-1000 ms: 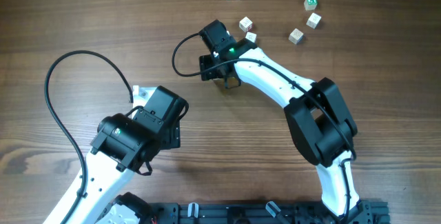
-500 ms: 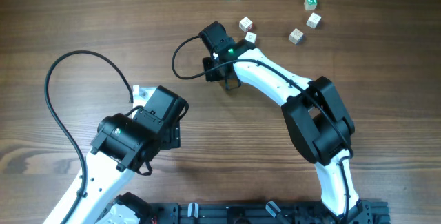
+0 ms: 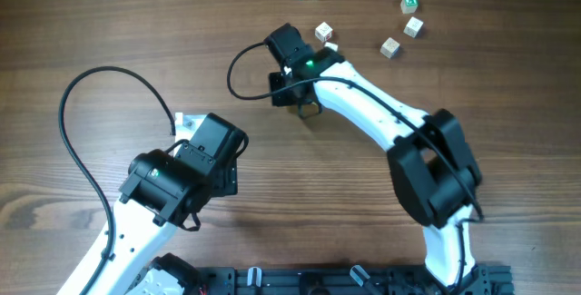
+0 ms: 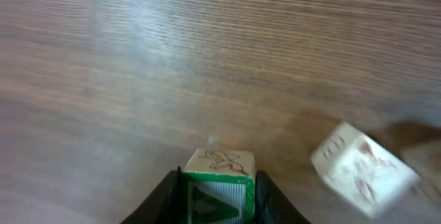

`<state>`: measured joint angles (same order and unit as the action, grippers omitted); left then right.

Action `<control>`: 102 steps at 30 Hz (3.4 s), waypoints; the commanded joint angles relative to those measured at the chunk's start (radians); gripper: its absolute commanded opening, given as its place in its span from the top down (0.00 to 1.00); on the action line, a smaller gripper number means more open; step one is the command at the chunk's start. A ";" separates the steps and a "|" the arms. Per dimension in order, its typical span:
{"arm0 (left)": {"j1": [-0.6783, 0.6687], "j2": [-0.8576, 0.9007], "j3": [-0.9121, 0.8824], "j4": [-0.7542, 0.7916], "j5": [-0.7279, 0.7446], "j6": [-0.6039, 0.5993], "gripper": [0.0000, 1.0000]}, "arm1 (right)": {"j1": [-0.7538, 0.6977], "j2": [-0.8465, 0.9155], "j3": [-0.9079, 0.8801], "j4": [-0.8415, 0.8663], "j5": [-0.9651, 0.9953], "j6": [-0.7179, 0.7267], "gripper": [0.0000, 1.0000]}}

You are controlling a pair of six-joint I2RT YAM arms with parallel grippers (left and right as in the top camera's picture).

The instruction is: Form a circle

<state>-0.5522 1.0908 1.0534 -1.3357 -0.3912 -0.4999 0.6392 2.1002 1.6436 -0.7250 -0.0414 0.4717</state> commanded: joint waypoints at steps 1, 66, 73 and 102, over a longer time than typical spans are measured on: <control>0.005 -0.007 -0.002 0.000 0.009 -0.014 0.00 | 0.003 -0.064 0.002 -0.064 -0.011 0.028 0.85; 0.005 -0.007 -0.002 0.000 0.009 -0.014 0.00 | -0.032 -0.062 -0.283 0.010 0.232 0.268 0.59; 0.005 -0.007 -0.002 0.000 0.009 -0.014 0.00 | -0.032 -0.072 -0.271 0.008 0.223 0.260 0.51; 0.005 -0.007 -0.002 0.000 0.009 -0.014 0.00 | -0.342 -0.010 -0.279 0.332 -0.100 -0.031 0.96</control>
<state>-0.5522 1.0908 1.0534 -1.3357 -0.3912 -0.4999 0.2970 1.9961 1.3674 -0.4358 0.0181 0.5201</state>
